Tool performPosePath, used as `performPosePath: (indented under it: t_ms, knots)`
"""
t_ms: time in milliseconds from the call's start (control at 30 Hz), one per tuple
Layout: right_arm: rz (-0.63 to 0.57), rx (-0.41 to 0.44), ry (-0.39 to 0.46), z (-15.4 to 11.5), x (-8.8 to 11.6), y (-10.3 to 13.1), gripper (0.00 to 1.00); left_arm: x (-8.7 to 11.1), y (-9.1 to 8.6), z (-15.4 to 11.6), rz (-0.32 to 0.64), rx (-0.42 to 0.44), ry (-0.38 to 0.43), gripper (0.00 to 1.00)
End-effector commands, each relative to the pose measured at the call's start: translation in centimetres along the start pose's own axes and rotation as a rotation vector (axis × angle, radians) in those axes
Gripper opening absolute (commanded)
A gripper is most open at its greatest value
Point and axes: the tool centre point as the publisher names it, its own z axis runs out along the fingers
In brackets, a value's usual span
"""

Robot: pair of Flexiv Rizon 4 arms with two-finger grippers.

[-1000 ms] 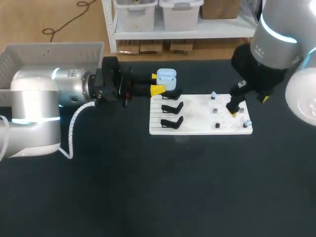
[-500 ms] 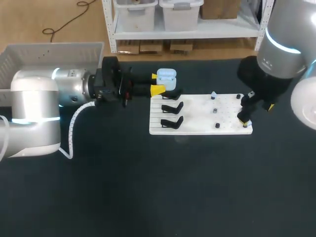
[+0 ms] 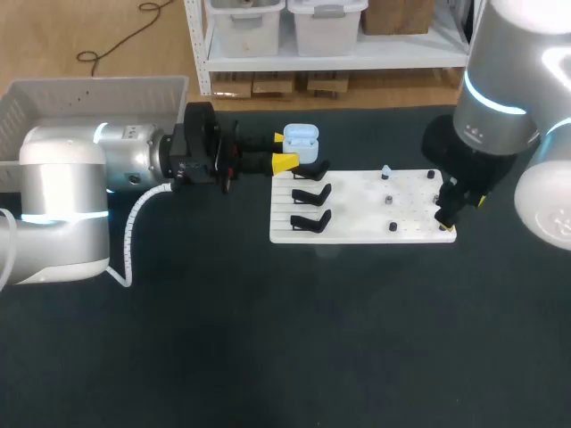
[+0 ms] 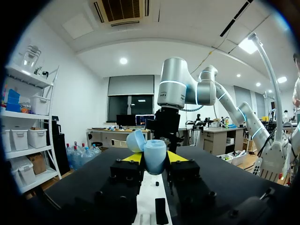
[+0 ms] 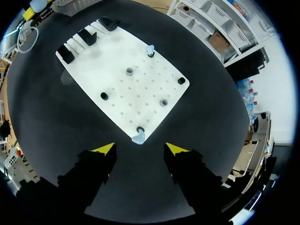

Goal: Pick up each earbud case from the left stands, insert the matching earbuds, close the lid, and place the case in the box.

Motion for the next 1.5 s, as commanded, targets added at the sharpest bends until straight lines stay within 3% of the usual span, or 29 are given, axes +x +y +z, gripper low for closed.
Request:
performPosePath:
  t_ms: [33,167,1300,1433,1500]
  knots:
    - [-0.004,0.019,-0.014,0.7,-0.3,0.3,0.58,0.1,0.0,0.0,0.002,-0.001,-0.002,0.0]
    - [-0.007,0.026,-0.024,1.1,-0.4,0.4,0.49,0.1,0.0,0.0,0.002,-0.001,-0.002,0.0]
    - [0.029,0.061,-0.037,3.3,-0.4,-0.4,0.42,0.1,0.0,0.0,0.002,-0.001,-0.002,0.0]
    - [0.031,0.057,-0.038,3.5,-0.5,-0.4,0.32,0.1,0.0,0.0,0.002,-0.001,-0.002,0.0]
    - [0.032,0.055,-0.038,3.5,-0.5,-0.3,0.32,0.1,0.0,0.0,0.002,-0.001,-0.002,0.0]
